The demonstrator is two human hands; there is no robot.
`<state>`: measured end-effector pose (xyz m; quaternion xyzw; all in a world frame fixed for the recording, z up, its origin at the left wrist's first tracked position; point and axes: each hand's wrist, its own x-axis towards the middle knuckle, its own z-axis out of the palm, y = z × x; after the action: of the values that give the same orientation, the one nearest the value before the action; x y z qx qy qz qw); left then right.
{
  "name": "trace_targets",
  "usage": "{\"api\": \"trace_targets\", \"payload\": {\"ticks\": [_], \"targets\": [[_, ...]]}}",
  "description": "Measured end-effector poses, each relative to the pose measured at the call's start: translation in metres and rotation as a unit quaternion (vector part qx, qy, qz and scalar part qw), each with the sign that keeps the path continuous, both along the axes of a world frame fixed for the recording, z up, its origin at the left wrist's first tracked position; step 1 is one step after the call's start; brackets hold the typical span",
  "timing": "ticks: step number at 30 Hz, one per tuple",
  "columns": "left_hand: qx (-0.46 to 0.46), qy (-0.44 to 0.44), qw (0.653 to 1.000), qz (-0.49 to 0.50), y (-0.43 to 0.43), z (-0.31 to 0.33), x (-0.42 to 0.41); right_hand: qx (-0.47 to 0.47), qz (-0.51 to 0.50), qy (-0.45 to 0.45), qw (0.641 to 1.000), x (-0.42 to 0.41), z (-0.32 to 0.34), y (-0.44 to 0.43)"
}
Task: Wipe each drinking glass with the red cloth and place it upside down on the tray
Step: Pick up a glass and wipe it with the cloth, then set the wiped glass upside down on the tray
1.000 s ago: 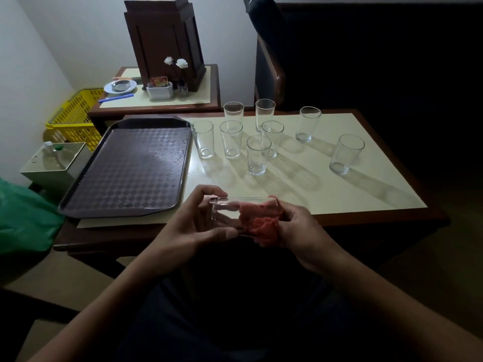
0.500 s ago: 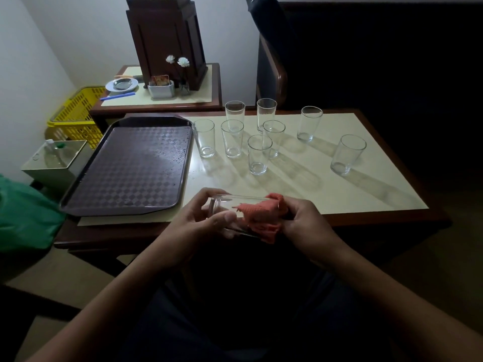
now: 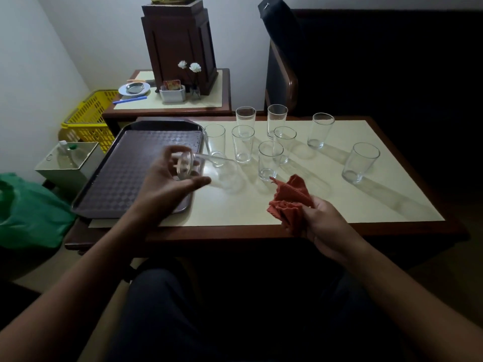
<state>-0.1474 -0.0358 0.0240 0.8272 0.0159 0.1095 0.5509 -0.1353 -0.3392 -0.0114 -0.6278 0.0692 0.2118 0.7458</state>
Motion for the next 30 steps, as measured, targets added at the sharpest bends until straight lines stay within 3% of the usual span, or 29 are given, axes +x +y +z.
{"api": "trace_targets", "payload": {"ticks": [4, 19, 30], "targets": [[0.03, -0.007, 0.998, 0.048, 0.041, -0.004, 0.042, -0.087, -0.046, -0.042, 0.994, 0.017, -0.003, 0.002], [0.137, 0.038, 0.97, 0.196, 0.112, -0.066, 0.184, -0.189, 0.01, -0.147, 0.971, 0.068, -0.029, 0.034], [0.152, 0.059, 0.963, 0.216, 0.123, -0.074, 0.265, -0.183, 0.034, -0.143, 0.972, 0.088, -0.033, 0.035]]}}
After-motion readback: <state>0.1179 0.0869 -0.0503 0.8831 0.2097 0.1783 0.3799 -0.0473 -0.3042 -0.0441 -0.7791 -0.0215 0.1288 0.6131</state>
